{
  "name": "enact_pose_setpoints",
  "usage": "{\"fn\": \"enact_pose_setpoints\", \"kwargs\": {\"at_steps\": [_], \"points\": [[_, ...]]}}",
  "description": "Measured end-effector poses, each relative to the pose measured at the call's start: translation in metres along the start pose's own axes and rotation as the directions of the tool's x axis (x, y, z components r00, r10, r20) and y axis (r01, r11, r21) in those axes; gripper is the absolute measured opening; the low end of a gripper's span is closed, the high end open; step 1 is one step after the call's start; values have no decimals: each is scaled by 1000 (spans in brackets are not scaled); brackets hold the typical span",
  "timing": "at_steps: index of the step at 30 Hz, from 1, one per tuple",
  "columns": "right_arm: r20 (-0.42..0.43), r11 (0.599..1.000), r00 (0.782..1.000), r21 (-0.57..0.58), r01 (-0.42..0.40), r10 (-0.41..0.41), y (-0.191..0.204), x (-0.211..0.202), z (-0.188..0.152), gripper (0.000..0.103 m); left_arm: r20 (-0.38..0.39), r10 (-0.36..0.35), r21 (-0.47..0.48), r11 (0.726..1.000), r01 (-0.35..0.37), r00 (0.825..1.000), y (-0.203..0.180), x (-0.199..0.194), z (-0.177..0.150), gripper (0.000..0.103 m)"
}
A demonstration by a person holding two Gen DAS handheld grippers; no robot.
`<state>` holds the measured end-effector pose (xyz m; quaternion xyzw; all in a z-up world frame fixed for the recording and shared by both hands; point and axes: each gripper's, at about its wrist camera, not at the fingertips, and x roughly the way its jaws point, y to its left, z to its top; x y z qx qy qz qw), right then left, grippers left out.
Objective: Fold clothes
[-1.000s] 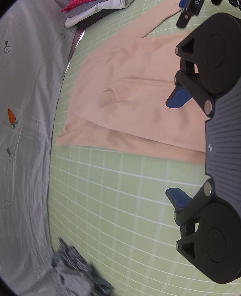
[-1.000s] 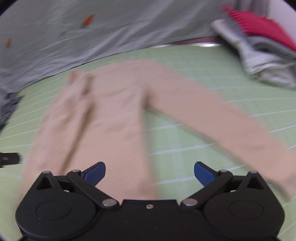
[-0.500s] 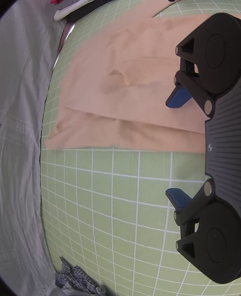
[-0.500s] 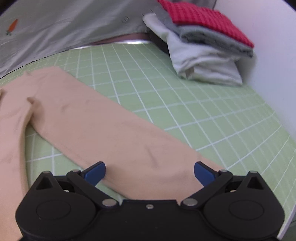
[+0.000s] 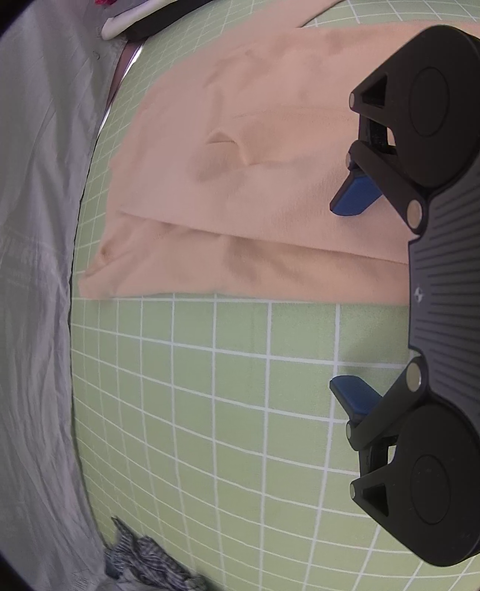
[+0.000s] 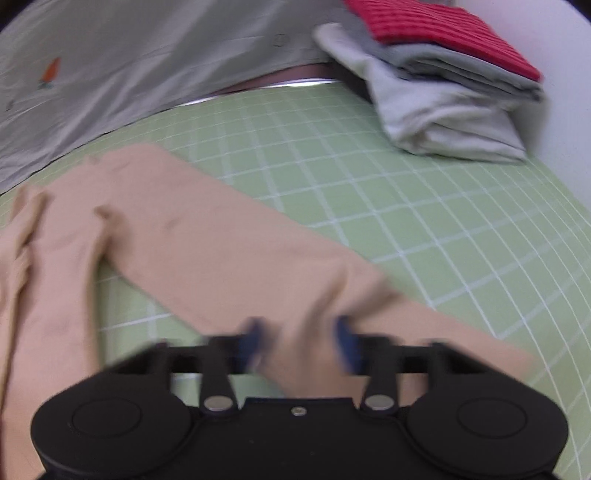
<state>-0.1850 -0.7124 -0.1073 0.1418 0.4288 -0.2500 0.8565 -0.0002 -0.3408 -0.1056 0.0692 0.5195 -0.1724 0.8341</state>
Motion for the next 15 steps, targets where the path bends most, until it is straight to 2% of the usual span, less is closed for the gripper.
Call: {"fn": "enact_pose_setpoints", "kwargs": {"at_steps": [2,6,8,11,12,13,14,15], "points": [[-3,1000,1000,-12,1,-1,8,0,5,8,6,-3,1,1000,3,1000,-1,-1,0,93],[51,998,997,0,-61,61,25,-9,18,8,21,-6,-16,1000,6,1000,3,-4,2,93],[105,989,984,35,-146,142,39,-19,31,8,22,-4,-27,1000,5,1000,7,-5,1,93],[156,966,953,-18,-259,258,80,-31,49,8,19,7,-53,999,-6,1000,12,-5,-2,93],[160,946,933,-30,-321,322,97,-35,54,8,17,9,-66,998,-8,1000,14,-3,-1,93],[160,913,900,-21,-407,405,114,-38,57,8,14,12,-79,997,-10,1000,17,-2,-1,93],[160,866,854,-4,-501,495,129,-40,60,8,13,13,-93,996,-11,1000,20,-2,-2,93],[162,796,789,30,-605,593,141,-43,62,9,11,16,-106,994,-14,1000,21,-1,-1,93]]}}
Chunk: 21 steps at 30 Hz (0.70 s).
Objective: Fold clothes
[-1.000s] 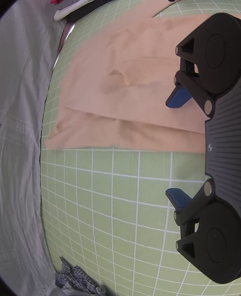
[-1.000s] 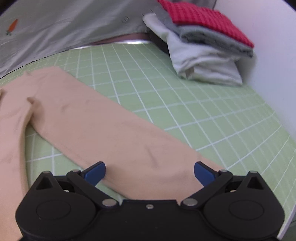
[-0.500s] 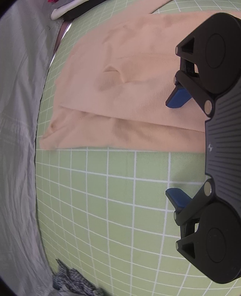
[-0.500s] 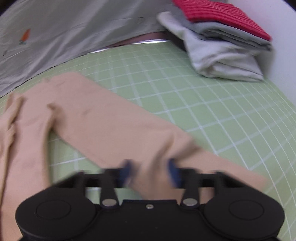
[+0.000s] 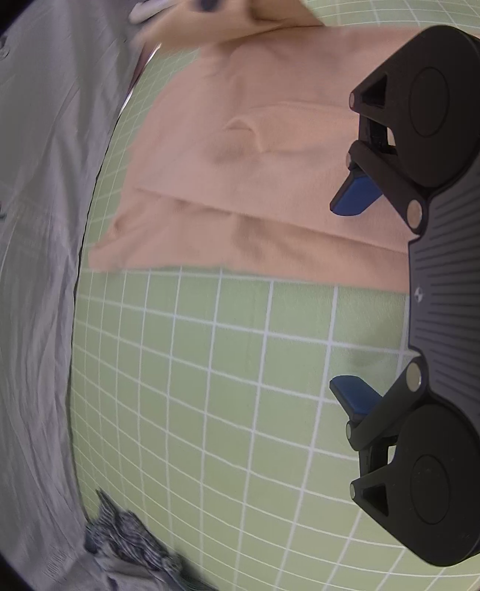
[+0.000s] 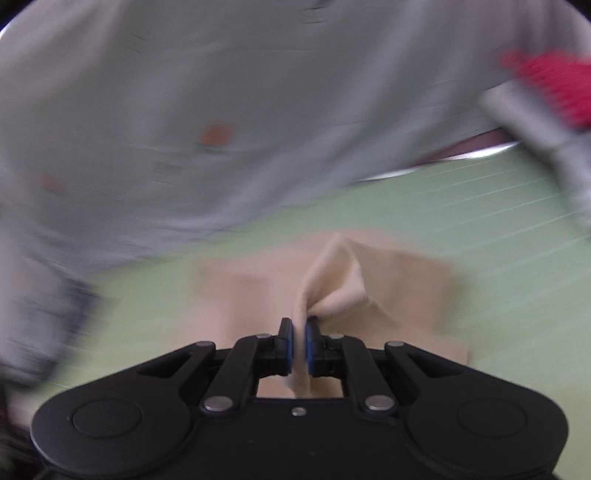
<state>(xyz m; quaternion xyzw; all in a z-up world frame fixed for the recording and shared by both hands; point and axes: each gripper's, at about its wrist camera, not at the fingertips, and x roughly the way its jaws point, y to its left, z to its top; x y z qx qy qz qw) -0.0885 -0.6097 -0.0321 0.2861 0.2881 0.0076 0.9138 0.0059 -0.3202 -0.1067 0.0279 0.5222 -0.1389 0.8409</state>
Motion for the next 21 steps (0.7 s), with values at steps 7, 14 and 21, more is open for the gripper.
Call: {"fn": "enact_pose_setpoints", "kwargs": {"at_steps": [7,14,21], "points": [[0,978,1000,208,-28,28,-8,1,-5,57,18,21,-39,999,-21,1000,10,-5,1,94],[-89,938,945,123,324,-315,-53,-33,-33,61,43,9,6,1000,-9,999,-5,-7,6,94],[-168,870,869,94,483,-465,-74,-52,-75,61,132,-93,109,991,79,987,-34,-13,18,86]]}}
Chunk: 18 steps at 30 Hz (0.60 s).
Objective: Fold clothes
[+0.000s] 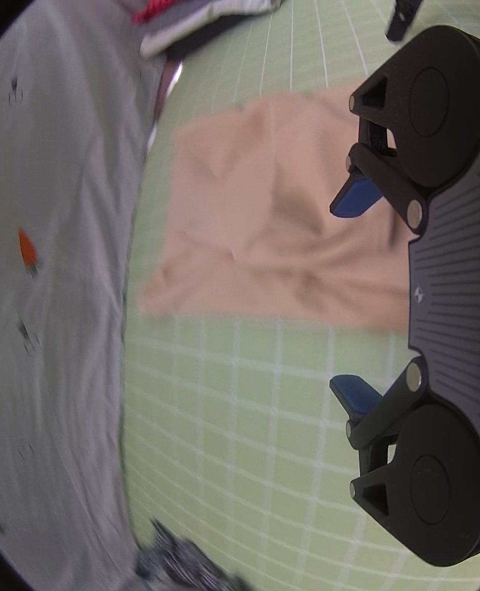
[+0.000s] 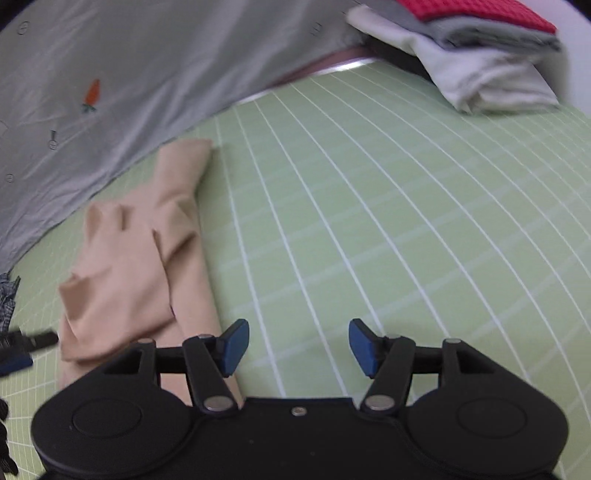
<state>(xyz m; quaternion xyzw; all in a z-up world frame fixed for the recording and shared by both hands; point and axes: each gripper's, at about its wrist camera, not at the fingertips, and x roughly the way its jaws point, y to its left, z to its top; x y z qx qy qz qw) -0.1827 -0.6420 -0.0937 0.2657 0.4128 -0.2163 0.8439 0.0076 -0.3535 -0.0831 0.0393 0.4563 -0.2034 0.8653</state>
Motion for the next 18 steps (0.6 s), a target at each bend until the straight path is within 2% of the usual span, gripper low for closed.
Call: {"fn": "enact_pose_setpoints", "kwargs": {"at_steps": [4,5,6,7,8,9,10,12,18], "points": [[-9,1000,1000,18,5,-5,-3,2,-4,61,15,-48,69,997,47,999,-19,11,7,74],[-10,1000,1000,19,5,-5,-3,2,-4,61,22,-53,86,995,51,998,-24,15,8,68],[-10,1000,1000,20,6,-6,-2,3,-3,61,20,-63,102,993,61,998,-28,19,10,58],[-9,1000,1000,17,7,-7,-1,4,-2,61,18,-73,118,991,71,997,-32,23,11,52],[-8,1000,1000,15,8,-8,0,4,-2,61,9,-78,126,989,76,997,-34,28,12,39],[-9,1000,1000,13,11,-11,0,5,-2,61,4,-73,129,989,72,997,-35,32,14,21],[-10,1000,1000,11,13,-13,1,5,-1,61,7,-78,129,989,76,997,-33,34,16,14],[-14,1000,1000,4,19,-18,1,5,-1,61,19,-102,122,988,99,995,-26,32,22,9],[-26,1000,999,10,27,-27,-1,8,-4,61,170,-131,39,991,126,977,13,-16,61,7]]}}
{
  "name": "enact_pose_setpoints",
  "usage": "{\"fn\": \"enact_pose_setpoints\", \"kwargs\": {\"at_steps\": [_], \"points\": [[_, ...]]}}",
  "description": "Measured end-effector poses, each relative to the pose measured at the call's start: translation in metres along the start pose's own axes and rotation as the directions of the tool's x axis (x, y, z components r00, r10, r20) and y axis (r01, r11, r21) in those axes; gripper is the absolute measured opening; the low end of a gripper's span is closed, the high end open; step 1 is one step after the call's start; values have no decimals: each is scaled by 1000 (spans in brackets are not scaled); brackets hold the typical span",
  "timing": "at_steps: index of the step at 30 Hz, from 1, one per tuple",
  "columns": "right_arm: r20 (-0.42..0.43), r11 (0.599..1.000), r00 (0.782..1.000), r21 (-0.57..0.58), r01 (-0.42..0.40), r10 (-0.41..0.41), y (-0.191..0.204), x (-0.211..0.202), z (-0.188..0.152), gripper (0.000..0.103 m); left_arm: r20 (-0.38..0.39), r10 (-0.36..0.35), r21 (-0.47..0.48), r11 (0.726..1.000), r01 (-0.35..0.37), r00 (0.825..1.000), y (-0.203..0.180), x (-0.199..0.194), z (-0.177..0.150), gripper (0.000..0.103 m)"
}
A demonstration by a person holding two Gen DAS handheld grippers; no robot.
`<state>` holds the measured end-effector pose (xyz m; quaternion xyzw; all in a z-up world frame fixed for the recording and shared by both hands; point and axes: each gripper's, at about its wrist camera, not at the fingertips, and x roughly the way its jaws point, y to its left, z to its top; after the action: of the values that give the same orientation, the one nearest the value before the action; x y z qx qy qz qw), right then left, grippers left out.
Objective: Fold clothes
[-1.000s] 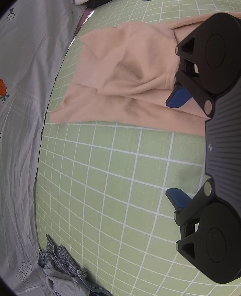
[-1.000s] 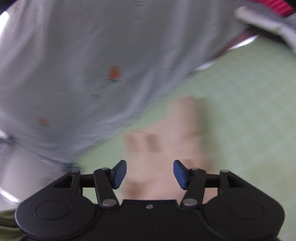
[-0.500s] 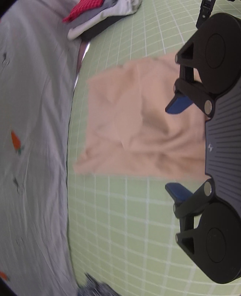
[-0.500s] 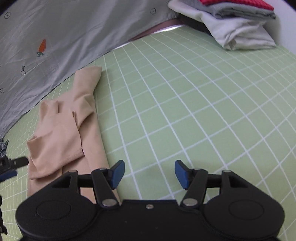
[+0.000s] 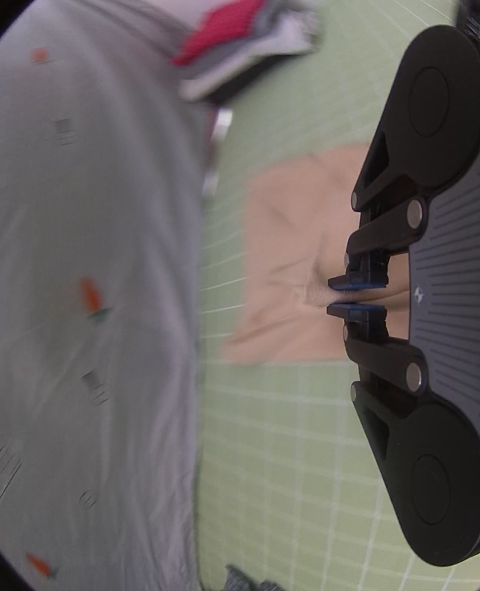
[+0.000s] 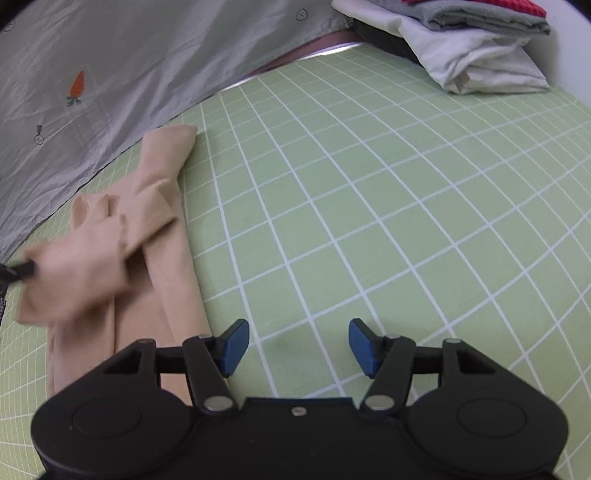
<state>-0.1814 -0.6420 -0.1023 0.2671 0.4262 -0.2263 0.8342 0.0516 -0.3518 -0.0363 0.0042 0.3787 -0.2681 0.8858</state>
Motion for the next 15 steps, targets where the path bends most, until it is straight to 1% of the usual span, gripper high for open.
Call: {"fn": "enact_pose_setpoints", "kwargs": {"at_steps": [1,2,4,5,6,7,8,9,10,12,14,15], "points": [[0,1000,1000,-6,2,-2,0,0,0,61,31,17,2,1000,-17,999,6,-7,8,7],[1,1000,1000,-10,3,-3,1,1,1,61,62,50,1,999,-51,997,13,-12,15,7],[0,1000,1000,-10,-2,2,3,2,2,61,124,117,-3,993,-118,985,27,-22,30,6],[-1,1000,1000,-11,-5,5,3,2,2,61,141,177,-17,984,-177,974,36,-21,35,5],[-1,1000,1000,-13,-5,5,4,2,2,61,157,237,-33,972,-234,959,45,-21,39,6],[-2,1000,1000,-17,-5,5,4,1,2,61,146,274,-64,961,-267,951,53,-19,39,8],[-2,1000,1000,-21,-6,5,5,1,2,61,133,311,-95,949,-300,941,60,-18,39,12],[-3,1000,1000,-24,-6,6,5,1,2,61,119,346,-125,935,-332,931,68,-17,39,25],[-2,1000,1000,-25,-6,6,5,0,2,61,104,381,-155,918,-364,919,76,-15,39,34],[6,999,1000,-35,-5,5,7,-3,2,61,87,389,-157,914,-373,917,75,-17,32,70],[19,998,1000,-55,3,-2,10,-7,2,61,61,367,-142,924,-356,928,67,-20,17,82],[24,998,1000,-69,7,-5,12,-8,2,61,48,356,-135,928,-347,933,63,-22,9,84]]}}
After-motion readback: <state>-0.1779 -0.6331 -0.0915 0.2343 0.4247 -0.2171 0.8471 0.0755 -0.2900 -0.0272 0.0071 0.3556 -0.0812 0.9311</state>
